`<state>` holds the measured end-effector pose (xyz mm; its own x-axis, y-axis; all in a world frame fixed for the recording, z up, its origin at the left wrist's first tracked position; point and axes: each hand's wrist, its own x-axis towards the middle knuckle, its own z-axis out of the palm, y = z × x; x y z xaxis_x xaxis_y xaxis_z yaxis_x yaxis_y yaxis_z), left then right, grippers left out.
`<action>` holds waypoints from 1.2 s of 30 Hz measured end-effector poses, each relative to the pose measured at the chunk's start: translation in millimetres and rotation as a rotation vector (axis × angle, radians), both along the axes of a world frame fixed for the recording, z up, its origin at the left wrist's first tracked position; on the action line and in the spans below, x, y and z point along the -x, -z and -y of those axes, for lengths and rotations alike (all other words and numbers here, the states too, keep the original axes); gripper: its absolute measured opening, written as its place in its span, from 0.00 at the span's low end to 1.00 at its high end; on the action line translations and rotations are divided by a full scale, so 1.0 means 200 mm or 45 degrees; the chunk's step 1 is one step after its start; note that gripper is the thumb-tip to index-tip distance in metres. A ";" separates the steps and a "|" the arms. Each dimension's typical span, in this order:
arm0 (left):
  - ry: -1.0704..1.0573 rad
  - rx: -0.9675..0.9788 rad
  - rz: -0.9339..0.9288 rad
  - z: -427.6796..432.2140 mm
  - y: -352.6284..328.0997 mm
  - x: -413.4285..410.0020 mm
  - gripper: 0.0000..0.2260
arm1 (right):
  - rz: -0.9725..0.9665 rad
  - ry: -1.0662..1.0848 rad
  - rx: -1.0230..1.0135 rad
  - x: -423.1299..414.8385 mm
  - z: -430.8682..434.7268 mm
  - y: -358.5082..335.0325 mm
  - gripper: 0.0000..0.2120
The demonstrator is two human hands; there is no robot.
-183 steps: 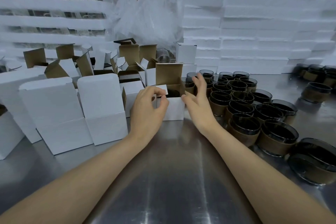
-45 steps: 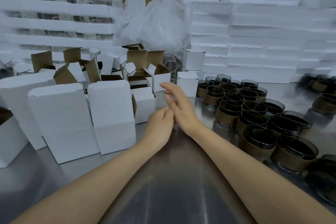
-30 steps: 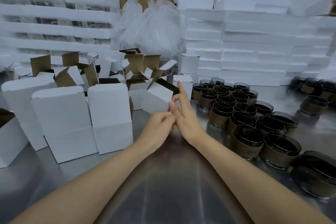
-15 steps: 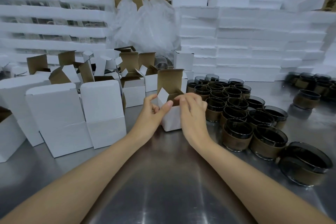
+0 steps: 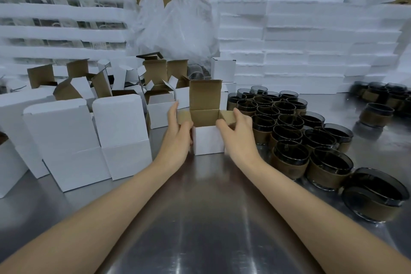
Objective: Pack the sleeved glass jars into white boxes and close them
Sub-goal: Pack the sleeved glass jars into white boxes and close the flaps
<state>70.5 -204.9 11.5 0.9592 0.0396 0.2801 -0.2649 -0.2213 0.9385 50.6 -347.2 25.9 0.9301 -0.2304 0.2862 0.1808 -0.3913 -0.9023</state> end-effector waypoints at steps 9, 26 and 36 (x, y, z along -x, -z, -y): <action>0.134 -0.431 0.049 -0.02 0.00 0.02 0.37 | -0.148 -0.172 0.296 -0.01 0.01 0.02 0.19; 0.001 -0.369 0.280 -0.03 0.06 -0.02 0.32 | 0.106 0.250 1.321 -0.01 0.07 0.00 0.39; 0.113 -0.845 0.366 -0.02 0.09 -0.02 0.32 | 0.279 -0.065 0.636 0.01 -0.01 0.03 0.34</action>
